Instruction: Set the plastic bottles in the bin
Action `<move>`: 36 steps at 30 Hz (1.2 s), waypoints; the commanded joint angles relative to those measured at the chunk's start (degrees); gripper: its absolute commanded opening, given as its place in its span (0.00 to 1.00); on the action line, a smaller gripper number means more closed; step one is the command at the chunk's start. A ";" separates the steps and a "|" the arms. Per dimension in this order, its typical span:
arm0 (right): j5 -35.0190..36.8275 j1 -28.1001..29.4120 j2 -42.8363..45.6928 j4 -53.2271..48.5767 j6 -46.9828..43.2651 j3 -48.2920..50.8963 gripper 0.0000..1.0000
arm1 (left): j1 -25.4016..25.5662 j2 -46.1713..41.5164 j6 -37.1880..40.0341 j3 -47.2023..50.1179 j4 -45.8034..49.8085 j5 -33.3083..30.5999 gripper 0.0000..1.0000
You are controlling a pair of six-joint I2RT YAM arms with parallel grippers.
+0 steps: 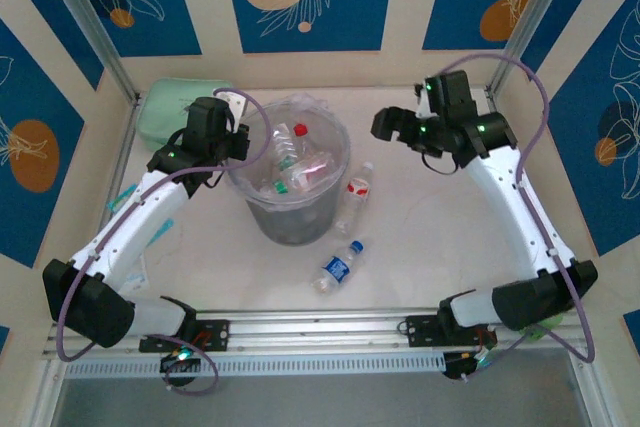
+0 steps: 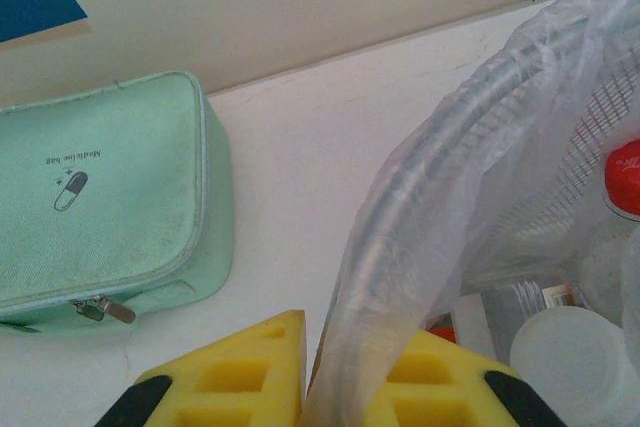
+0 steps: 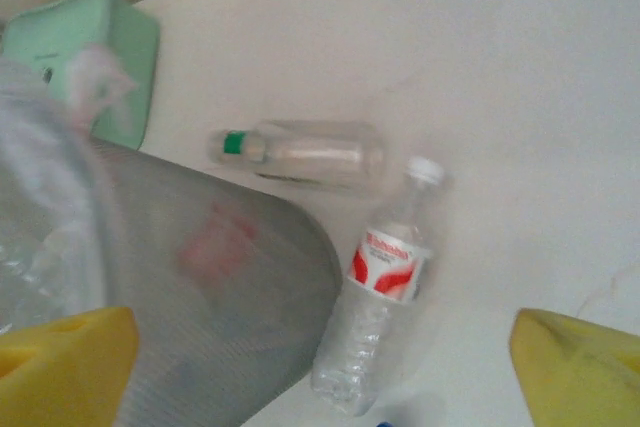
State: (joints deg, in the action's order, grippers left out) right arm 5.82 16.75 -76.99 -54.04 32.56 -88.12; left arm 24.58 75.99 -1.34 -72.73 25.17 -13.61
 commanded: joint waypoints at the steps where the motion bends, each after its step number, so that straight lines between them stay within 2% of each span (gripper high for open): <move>1: -5.71 -1.52 3.67 2.86 7.27 7.87 0.99 | 1.26 2.29 0.13 2.63 4.76 -0.96 0.00; 6: -10.82 -3.31 2.18 6.68 9.81 17.20 1.00 | 1.24 2.72 -0.06 2.55 4.80 -0.37 0.00; 10: -16.38 -3.84 -3.84 11.07 10.96 21.38 0.99 | 1.26 2.85 -0.06 2.61 4.80 -0.52 0.00; 13: -18.73 -3.24 -10.83 10.92 9.53 19.79 0.99 | 1.26 2.99 0.14 2.63 4.80 -1.07 0.00; 22: -17.68 -2.10 -25.65 14.53 8.37 13.93 1.00 | 1.26 3.03 0.03 2.66 4.80 -0.55 0.00; 29: -19.01 -0.49 -34.53 16.08 7.27 8.69 0.91 | 1.26 2.50 0.20 2.68 4.80 -0.98 0.00; 36: -18.33 -0.61 -35.84 16.96 7.62 8.18 0.75 | 1.26 2.44 0.03 2.54 4.80 -0.46 0.00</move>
State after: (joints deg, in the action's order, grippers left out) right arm -11.00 16.34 -112.86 -36.84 40.49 -78.46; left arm 24.62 76.23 -1.15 -72.73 24.86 -13.63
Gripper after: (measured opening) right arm 0.763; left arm 0.154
